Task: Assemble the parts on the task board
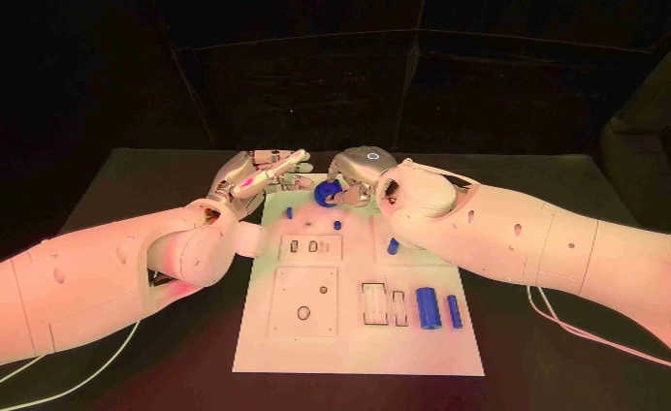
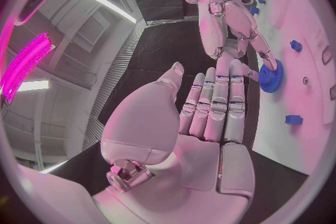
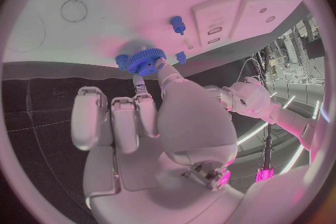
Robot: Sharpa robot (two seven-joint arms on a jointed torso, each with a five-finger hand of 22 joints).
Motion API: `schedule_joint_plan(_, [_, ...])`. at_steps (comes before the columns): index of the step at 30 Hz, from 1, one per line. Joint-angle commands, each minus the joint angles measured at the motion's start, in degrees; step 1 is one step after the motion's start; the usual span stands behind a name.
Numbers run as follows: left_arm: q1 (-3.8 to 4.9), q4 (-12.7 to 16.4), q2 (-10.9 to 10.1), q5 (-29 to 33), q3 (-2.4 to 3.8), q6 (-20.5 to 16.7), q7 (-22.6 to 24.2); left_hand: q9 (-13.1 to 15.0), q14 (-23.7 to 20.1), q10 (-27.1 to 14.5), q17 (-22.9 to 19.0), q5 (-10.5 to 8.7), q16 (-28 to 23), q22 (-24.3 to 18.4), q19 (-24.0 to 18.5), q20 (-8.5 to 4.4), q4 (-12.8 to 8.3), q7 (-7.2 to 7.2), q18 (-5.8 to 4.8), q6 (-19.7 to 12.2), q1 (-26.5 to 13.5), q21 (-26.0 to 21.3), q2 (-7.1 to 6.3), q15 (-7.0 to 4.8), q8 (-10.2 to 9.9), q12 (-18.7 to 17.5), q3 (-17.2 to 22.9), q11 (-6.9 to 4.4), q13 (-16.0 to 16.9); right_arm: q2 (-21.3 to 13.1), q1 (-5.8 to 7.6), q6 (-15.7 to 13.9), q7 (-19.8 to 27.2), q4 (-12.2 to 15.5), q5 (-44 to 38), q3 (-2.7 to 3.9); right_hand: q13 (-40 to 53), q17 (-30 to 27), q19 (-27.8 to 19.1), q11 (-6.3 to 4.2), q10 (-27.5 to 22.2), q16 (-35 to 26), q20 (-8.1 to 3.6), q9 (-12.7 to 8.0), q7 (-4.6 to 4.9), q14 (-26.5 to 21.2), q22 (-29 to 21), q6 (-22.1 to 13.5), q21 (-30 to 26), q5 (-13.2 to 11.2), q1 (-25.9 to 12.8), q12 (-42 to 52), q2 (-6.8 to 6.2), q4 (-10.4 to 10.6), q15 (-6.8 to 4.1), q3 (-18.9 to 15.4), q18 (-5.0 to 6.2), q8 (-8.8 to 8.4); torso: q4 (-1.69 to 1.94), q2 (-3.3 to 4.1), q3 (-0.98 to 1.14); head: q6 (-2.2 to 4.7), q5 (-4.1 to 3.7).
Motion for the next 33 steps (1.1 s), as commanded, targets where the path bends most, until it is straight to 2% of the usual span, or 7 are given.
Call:
schedule_joint_plan(1, [0.08,0.00,0.05,-0.30,0.04,0.73,0.21,-0.06,0.01,-0.41,0.05,-0.21,-0.21,-0.09,-0.02,0.43,-0.31,0.13,0.77,-0.39,0.18,-0.39,0.59,0.24,-0.32,-0.28,0.14,0.10,-0.07,0.04,-0.12,2.77,1.26,-0.33,-0.35,-0.13,5.00,6.80,0.08,0.52,0.02,0.37,0.45,-0.35,0.36,4.37,0.15,-1.16,0.37,0.12,-2.50,-0.22,-1.47,1.33,0.43,-1.39,-0.43,-0.86,-0.04,-0.02,0.00,-0.03,0.03])
schedule_joint_plan(7, [0.08,0.00,0.00,-0.30,0.04,0.75,0.16,-0.06,0.01,-0.41,0.05,-0.21,-0.21,-0.09,-0.02,0.43,-0.31,0.13,0.77,-0.39,0.18,-0.39,0.59,0.24,-0.32,-0.28,0.14,0.10,-0.07,-0.08,-0.13,3.83,1.59,-0.49,-0.13,-0.13,5.02,7.51,0.06,0.64,-0.09,0.61,0.69,-0.20,0.43,4.47,0.24,-1.22,0.43,0.13,-5.30,-0.34,-2.66,2.94,0.59,-2.91,-0.41,-1.24,-0.06,-0.03,0.00,-0.04,0.02])
schedule_joint_plan(19, [0.08,-0.09,0.01,-0.30,0.04,0.73,0.07,-0.05,0.02,-0.43,0.13,-0.22,-0.28,-0.13,0.00,0.44,-0.38,0.15,0.78,-0.42,0.17,-0.44,0.72,0.25,-0.32,-0.29,0.21,0.11,-0.07,-0.22,-0.13,2.50,0.93,-0.63,0.01,-0.13,4.51,7.97,0.01,0.98,-0.69,0.74,0.95,-0.22,0.77,4.53,0.32,-2.01,0.48,0.78,-7.63,-1.08,-3.64,5.71,0.88,-4.42,-0.42,-2.02,0.00,0.00,0.02,-0.01,-0.10])
schedule_joint_plan(23, [0.08,-0.14,0.02,-0.30,0.04,0.75,0.05,-0.05,0.02,-0.43,0.13,-0.22,-0.28,-0.13,0.00,0.44,-0.38,0.15,0.78,-0.42,0.17,-0.44,0.72,0.25,-0.32,-0.29,0.21,0.11,-0.07,-0.23,-0.13,3.13,0.89,-0.77,0.98,-0.13,4.59,8.24,0.00,1.15,-0.69,0.82,1.11,-0.22,0.97,4.57,0.37,-2.42,0.51,1.26,-9.41,-1.10,-3.00,8.02,1.04,-5.20,-0.43,-2.36,-0.06,0.00,0.02,0.00,-0.11])
schedule_joint_plan(26, [0.08,-0.20,0.02,-0.30,0.04,0.76,0.02,-0.05,0.02,-0.44,0.16,-0.22,-0.31,-0.15,0.01,0.45,-0.39,0.15,0.78,-0.43,0.15,-0.45,0.76,0.25,-0.32,-0.30,0.23,0.11,-0.07,-0.22,-0.12,4.15,0.70,-1.01,2.21,-0.13,4.78,8.53,0.05,1.42,-0.64,0.91,1.34,-0.21,1.21,4.61,0.55,-2.99,0.61,4.30,-13.14,-1.03,-1.71,10.73,1.23,-7.71,-0.47,-2.70,-0.06,0.00,0.02,-0.02,-0.12])
schedule_joint_plan(29, [0.08,-0.23,0.03,-0.30,0.04,0.79,0.01,-0.05,0.02,-0.44,0.16,-0.22,-0.31,-0.15,0.01,0.45,-0.39,0.15,0.78,-0.43,0.15,-0.45,0.76,0.25,-0.32,-0.30,0.23,0.11,-0.07,-0.21,-0.12,4.70,0.47,-1.22,2.87,-0.13,4.87,8.73,0.04,1.53,-0.64,0.97,1.44,-0.23,1.36,4.64,0.61,-3.38,0.64,3.12,-15.41,-1.01,-0.43,10.97,1.39,-9.27,-0.46,-2.82,-0.05,-0.02,0.02,0.01,-0.16])
schedule_joint_plan(33, [0.08,-0.24,0.00,-0.30,0.04,0.80,0.00,-0.05,0.02,-0.44,0.16,-0.22,-0.31,-0.15,0.01,0.45,-0.39,0.15,0.78,-0.43,0.15,-0.45,0.76,0.25,-0.32,-0.30,0.23,0.11,-0.07,-0.27,-0.12,5.18,0.20,-1.36,3.54,-0.13,5.00,8.91,0.08,1.59,-0.57,1.03,1.50,-0.23,1.41,4.68,0.72,-3.51,0.70,2.99,-16.03,-0.92,0.16,10.99,1.44,-9.88,-0.48,-2.84,-0.02,-0.01,0.02,-0.03,-0.18])
